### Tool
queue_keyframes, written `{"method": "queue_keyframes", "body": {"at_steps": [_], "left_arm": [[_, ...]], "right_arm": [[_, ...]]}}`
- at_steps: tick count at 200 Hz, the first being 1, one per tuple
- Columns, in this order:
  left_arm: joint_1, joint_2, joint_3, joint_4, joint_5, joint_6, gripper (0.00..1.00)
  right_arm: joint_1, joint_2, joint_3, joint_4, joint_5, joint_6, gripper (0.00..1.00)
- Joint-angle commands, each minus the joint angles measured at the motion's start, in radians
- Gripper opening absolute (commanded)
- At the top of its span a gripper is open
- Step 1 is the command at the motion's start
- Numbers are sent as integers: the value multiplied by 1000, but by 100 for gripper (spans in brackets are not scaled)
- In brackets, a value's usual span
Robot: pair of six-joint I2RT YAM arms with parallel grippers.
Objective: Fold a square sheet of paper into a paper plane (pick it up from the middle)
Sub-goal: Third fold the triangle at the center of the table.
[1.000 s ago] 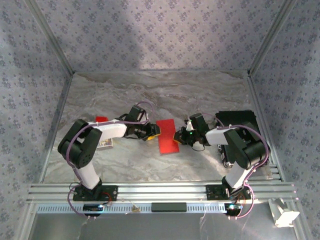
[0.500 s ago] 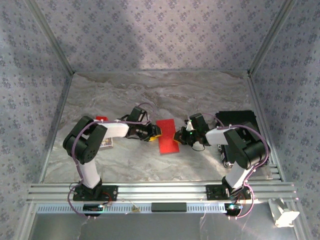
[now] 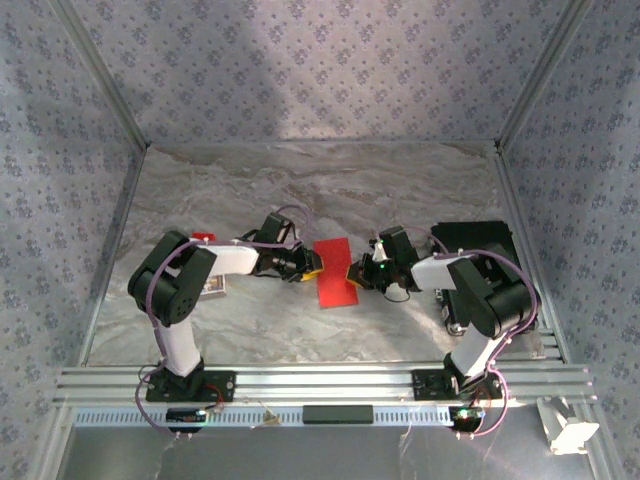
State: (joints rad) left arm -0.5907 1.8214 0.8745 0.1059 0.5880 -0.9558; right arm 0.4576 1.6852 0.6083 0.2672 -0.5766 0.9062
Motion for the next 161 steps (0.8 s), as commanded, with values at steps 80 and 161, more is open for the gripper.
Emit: {"method": "queue_keyframes", "body": {"at_steps": [80,161], "left_arm": [[2,4,-11,20,16,-7,16],[51,-75,-35,27,83,-34,3]], "right_arm": [[3,21,-38,2,15,24,13],[58,-297,-71,-53,203,-139,56]]}}
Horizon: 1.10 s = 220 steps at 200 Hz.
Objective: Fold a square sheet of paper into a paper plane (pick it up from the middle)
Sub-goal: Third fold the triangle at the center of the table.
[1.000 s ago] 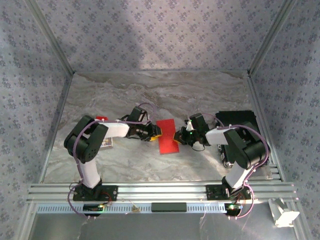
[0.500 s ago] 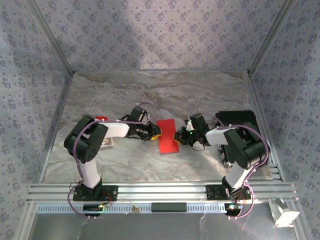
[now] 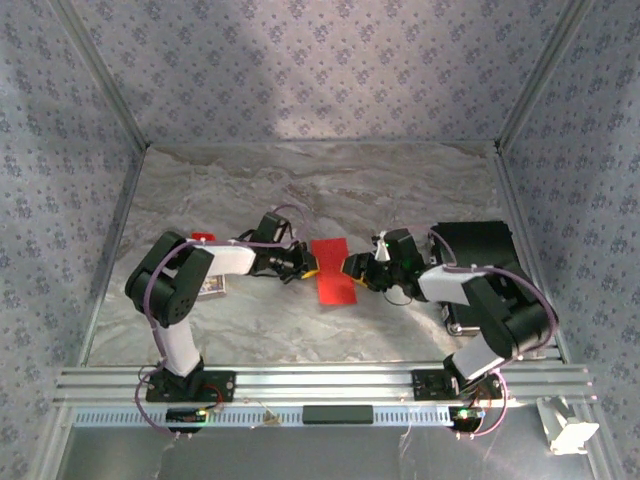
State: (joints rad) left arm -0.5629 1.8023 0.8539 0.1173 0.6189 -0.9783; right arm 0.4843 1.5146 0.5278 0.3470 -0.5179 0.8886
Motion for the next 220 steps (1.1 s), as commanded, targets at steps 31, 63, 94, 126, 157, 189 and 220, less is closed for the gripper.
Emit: {"method": "queue_keyframes", "body": {"at_steps": [31,63,94,126,157,189,220], "left_arm": [[45,-75,-5,-33,74,10,4],[55,-78,10,-80,84,32,3],[57,-79,10,-74,84,29,3],[58,-83,8,-57,82,21,3],[57,-78,8,-53,81,15,3],[57,-74,10,-53,83,16,3],[57,-77,7,-52,81,17,3]], "right_arm": [[155,-254,10,-202,340,-343,56],[350,-271,0,-189,590,-631,69],[478,-188,53,-195,692,-797,66],[612,-110,57,-92,830,-946,66],[678,-41,76,-57,939,-1045,68],[726,52,112,-37,1066,-1088,65],[735,62,104,-11,1091,-1078,58]]}}
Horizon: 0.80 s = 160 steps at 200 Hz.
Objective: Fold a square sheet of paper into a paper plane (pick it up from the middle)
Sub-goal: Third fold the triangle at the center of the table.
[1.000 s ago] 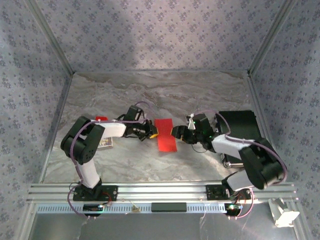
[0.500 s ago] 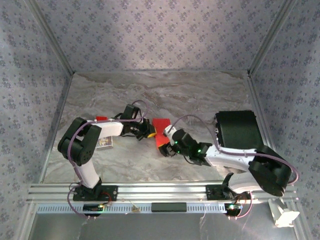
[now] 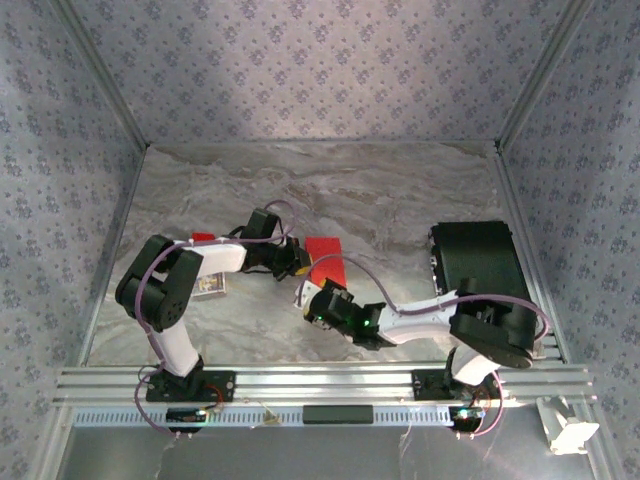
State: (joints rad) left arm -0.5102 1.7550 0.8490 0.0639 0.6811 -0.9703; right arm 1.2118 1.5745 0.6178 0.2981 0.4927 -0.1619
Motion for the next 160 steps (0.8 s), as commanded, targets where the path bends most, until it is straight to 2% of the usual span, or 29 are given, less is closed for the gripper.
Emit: {"method": "queue_keyframes", "body": {"at_steps": [1,57,79,126,160], "left_arm": [[4,-30,12,2,19,10,3],[5,-29,12,1,18,8,3],[5,-26,16,-5,17,11,3],[5,-27,15,-10,14,14,3],[5,-28,14,-13,11,15,3]], "right_arm": [[8,2,14,37,78,-27,58],[4,-19,-15,2,49,15,38],[5,-11,-7,-10,48,18,36],[3,-19,-9,-2,32,24,21],[1,-21,-6,-12,29,26,15]]}}
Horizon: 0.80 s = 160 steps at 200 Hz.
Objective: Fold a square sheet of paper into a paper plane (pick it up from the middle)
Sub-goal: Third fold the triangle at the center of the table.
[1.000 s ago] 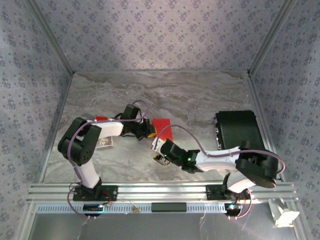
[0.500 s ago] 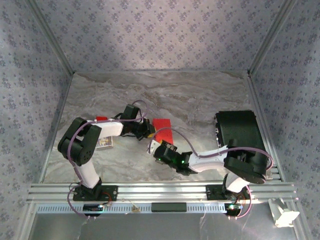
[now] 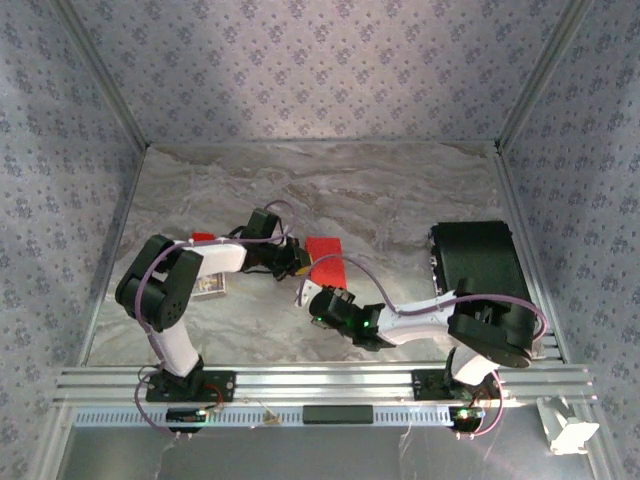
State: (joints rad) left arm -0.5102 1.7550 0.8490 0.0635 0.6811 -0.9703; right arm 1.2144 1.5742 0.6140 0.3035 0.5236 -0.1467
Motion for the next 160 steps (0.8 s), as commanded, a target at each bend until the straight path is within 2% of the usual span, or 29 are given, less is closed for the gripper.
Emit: {"method": "queue_keyframes", "body": {"at_steps": [1,73,105,131,139,160], "left_arm": [[5,-28,14,-13,11,15,3],[5,-27,19,-27,-1,21,3],[4,-34,16,-31,-16,24,4],[6,-65,15,-45,-42,38,15],[7,-79,17,-66,-60,48,23],[14,-122,26,-129,-112,83,28]], "right_arm": [[-1,-21,-2,-17,-2,10,15],[-7,-36,-6,-28,-21,27,12],[-15,-43,-7,-40,-52,43,3],[-38,-51,-3,-56,-101,85,0],[-46,-56,-2,-59,-123,101,0],[-74,-73,-8,-60,-185,145,0]]}}
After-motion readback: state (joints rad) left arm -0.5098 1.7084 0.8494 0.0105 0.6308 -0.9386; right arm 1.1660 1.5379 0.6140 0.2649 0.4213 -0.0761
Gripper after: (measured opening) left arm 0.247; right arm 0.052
